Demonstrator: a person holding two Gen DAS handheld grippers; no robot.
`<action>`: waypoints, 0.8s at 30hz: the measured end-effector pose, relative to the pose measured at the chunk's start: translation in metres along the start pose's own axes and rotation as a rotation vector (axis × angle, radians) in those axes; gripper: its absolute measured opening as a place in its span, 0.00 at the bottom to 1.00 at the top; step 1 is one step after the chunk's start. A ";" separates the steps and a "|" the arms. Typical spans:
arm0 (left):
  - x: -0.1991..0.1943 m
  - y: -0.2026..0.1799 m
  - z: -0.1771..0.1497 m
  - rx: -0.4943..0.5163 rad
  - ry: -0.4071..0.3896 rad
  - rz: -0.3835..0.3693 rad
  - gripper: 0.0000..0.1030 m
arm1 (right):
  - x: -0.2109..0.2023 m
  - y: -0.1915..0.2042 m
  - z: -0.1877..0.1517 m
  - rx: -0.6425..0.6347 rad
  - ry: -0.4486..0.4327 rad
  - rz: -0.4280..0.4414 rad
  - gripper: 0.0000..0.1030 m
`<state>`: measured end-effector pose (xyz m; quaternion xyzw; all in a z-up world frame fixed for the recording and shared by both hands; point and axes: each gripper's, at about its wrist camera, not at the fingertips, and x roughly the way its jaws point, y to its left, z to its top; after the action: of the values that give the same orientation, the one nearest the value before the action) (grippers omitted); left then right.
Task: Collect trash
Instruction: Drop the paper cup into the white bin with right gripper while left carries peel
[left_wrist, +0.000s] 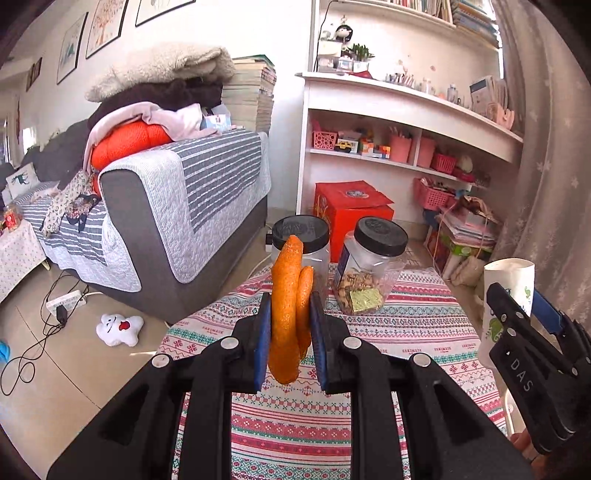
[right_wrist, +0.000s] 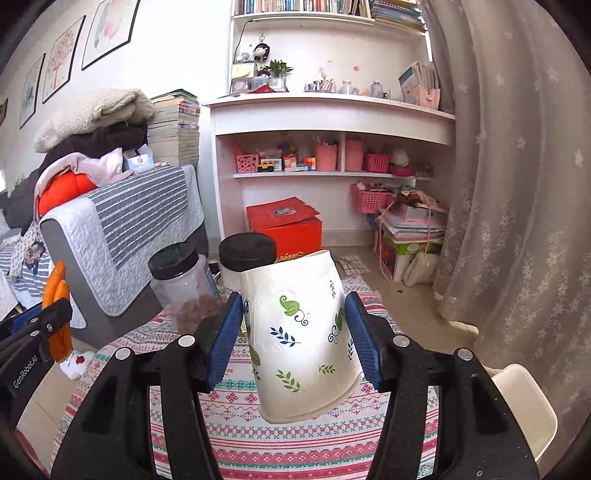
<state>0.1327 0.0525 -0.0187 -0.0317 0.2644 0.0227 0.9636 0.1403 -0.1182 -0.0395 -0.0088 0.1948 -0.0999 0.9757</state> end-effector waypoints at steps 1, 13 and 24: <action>-0.001 -0.003 0.001 0.004 -0.011 0.007 0.20 | -0.002 -0.003 0.001 0.006 -0.007 -0.017 0.52; -0.010 -0.036 0.001 -0.015 -0.047 -0.017 0.20 | -0.020 -0.060 0.004 0.045 -0.053 -0.205 0.53; -0.015 -0.086 -0.008 0.018 -0.045 -0.090 0.20 | -0.029 -0.167 -0.002 0.128 -0.021 -0.474 0.53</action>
<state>0.1208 -0.0342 -0.0137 -0.0346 0.2412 -0.0223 0.9696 0.0817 -0.2766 -0.0208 0.0066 0.1706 -0.3380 0.9255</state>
